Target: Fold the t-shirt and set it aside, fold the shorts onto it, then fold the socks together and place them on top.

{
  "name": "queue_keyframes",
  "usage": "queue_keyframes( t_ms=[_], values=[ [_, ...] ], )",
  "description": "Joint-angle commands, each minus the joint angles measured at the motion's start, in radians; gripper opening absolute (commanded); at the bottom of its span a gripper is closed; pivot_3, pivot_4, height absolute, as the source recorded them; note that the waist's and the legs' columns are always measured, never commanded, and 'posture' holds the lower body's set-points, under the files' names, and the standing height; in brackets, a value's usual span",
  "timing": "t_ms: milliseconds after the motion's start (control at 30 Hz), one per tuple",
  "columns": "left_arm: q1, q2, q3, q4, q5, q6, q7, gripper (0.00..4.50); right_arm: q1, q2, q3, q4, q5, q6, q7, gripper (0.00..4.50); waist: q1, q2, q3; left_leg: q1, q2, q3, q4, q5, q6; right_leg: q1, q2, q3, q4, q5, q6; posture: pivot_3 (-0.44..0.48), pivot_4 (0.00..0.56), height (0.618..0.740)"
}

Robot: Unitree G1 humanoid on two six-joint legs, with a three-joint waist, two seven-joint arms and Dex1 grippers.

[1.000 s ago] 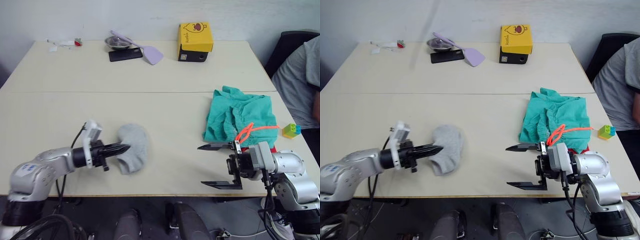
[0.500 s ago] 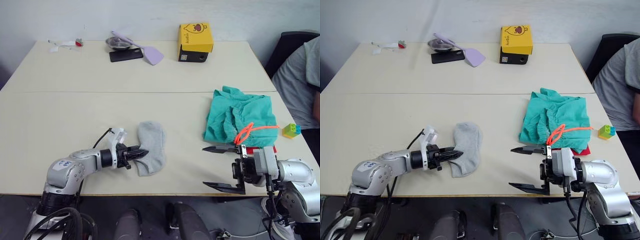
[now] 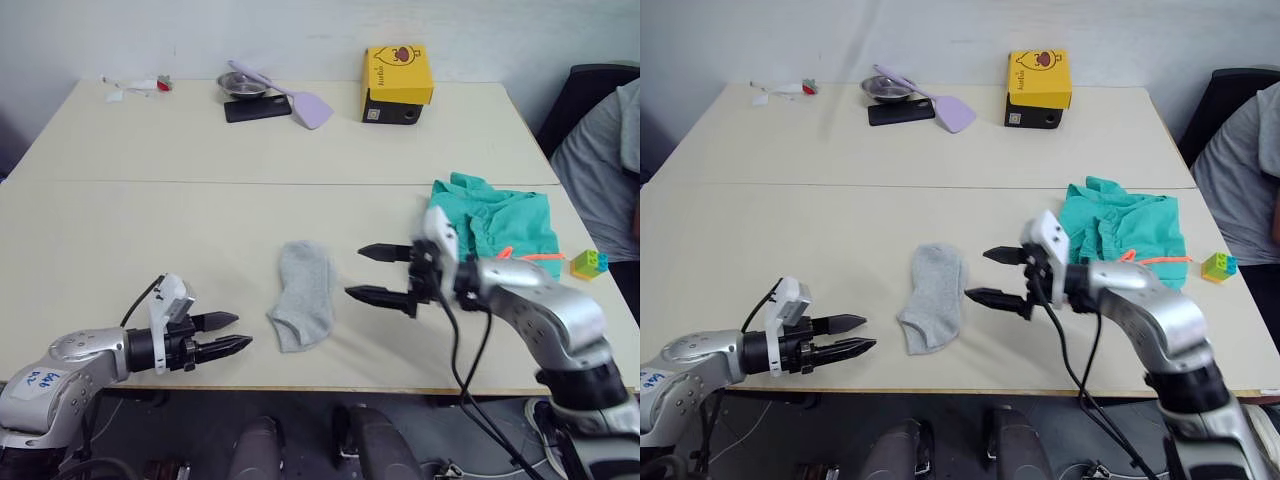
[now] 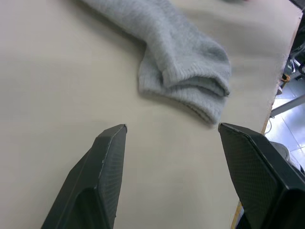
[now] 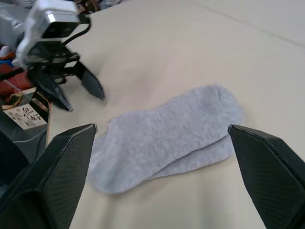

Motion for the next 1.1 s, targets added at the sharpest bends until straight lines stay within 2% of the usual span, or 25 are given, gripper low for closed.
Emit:
queue_keyframes(
  t_ms=[33, 100, 200, 267, 467, 500, 600, 800, 867, 933, 1100],
  values=[
    [-0.013, -0.064, -0.04, -0.087, -0.029, 0.101, 0.133, 3.22, -0.178, 0.096, 0.088, 0.179, -0.078, 0.145, -0.108, 4.5, -0.005, 0.0, 0.0, 0.0, 0.0, 0.0, 0.0, 0.0, 0.0, 0.0, 0.0, 0.0, 0.0, 0.0, 0.0, 0.0, 0.15, 0.74],
    [-0.039, -0.114, -0.066, -0.096, -0.018, 0.137, 0.207, 3.22, -0.257, 0.166, 0.104, 0.292, -0.156, 0.12, -0.186, 4.5, -0.008, 0.0, 0.0, -0.001, 0.0, 0.002, 0.001, 0.0, 0.001, -0.001, -0.001, 0.001, 0.0, 0.001, 0.002, 0.0, 0.15, 0.74],
    [-0.069, -0.185, -0.079, -0.106, -0.036, 0.203, 0.292, 3.22, -0.324, 0.232, 0.092, 0.403, -0.198, 0.11, -0.218, 4.5, -0.003, 0.0, 0.0, -0.001, 0.0, 0.002, 0.001, 0.0, 0.001, -0.001, 0.0, 0.0, 0.0, 0.001, 0.002, 0.0, 0.15, 0.74],
    [-0.079, -0.223, -0.097, -0.12, -0.041, 0.233, 0.332, 3.22, -0.351, 0.253, 0.097, 0.448, -0.205, 0.136, -0.199, 4.5, -0.001, 0.001, 0.0, -0.001, 0.0, 0.002, 0.001, 0.0, 0.001, 0.0, 0.0, 0.0, 0.0, 0.001, 0.002, 0.0, 0.15, 0.74],
    [-0.089, -0.258, -0.135, -0.123, -0.022, 0.268, 0.39, 3.22, -0.389, 0.272, 0.137, 0.51, -0.208, 0.214, -0.104, 4.5, -0.003, 0.001, 0.0, 0.0, -0.001, 0.002, 0.002, 0.0, 0.003, 0.002, -0.001, 0.001, 0.0, 0.003, 0.005, 0.0, 0.15, 0.74],
    [-0.092, -0.261, -0.142, -0.118, -0.017, 0.273, 0.397, 3.26, -0.393, 0.279, 0.133, 0.522, -0.21, 0.218, -0.102, 4.32, -0.003, 0.001, 0.0, 0.0, -0.001, 0.002, 0.002, 0.0, 0.003, 0.002, -0.001, 0.0, 0.0, 0.003, 0.005, 0.0, 0.15, 0.74],
    [-0.101, -0.262, -0.169, -0.101, -0.001, 0.275, 0.405, 2.6, -0.399, 0.291, 0.132, 0.555, -0.23, 0.213, -0.097, 3.59, -0.003, 0.002, -0.001, 0.001, -0.001, 0.002, 0.002, 0.0, 0.003, 0.002, -0.001, 0.001, 0.0, 0.003, 0.005, 0.0, 0.15, 0.74],
    [-0.094, -0.257, -0.167, -0.074, 0.012, 0.272, 0.409, 0.75, -0.378, 0.292, 0.095, 0.563, -0.233, 0.226, -0.1, 1.49, -0.004, 0.002, -0.001, 0.0, -0.002, 0.003, 0.002, -0.001, 0.003, 0.002, -0.001, 0.001, -0.001, 0.003, 0.005, 0.0, 0.15, 0.74],
    [-0.09, -0.256, -0.167, -0.063, 0.021, 0.257, 0.406, 0.03, -0.369, 0.288, 0.085, 0.554, -0.234, 0.228, -0.104, 0.67, -0.004, 0.002, -0.001, 0.0, -0.002, 0.003, 0.001, -0.001, 0.003, 0.001, -0.001, 0.001, -0.002, 0.003, 0.005, 0.0, 0.15, 0.74],
    [-0.089, -0.257, -0.168, -0.053, 0.025, 0.245, 0.401, 0.0, -0.356, 0.284, 0.076, 0.537, -0.235, 0.231, -0.108, 0.03, -0.004, 0.002, -0.001, 0.0, -0.002, 0.003, 0.001, -0.001, 0.003, 0.001, -0.001, 0.001, -0.002, 0.003, 0.005, 0.0, 0.15, 0.74],
    [-0.113, -0.257, -0.151, -0.026, 0.027, 0.2, 0.373, 0.0, -0.288, 0.287, 0.005, 0.431, -0.221, 0.254, -0.171, 0.03, -0.002, 0.002, -0.001, 0.0, -0.002, 0.003, 0.0, -0.001, 0.003, 0.002, -0.002, 0.0, -0.003, 0.003, 0.005, 0.0, 0.15, 0.74]
  ],
)
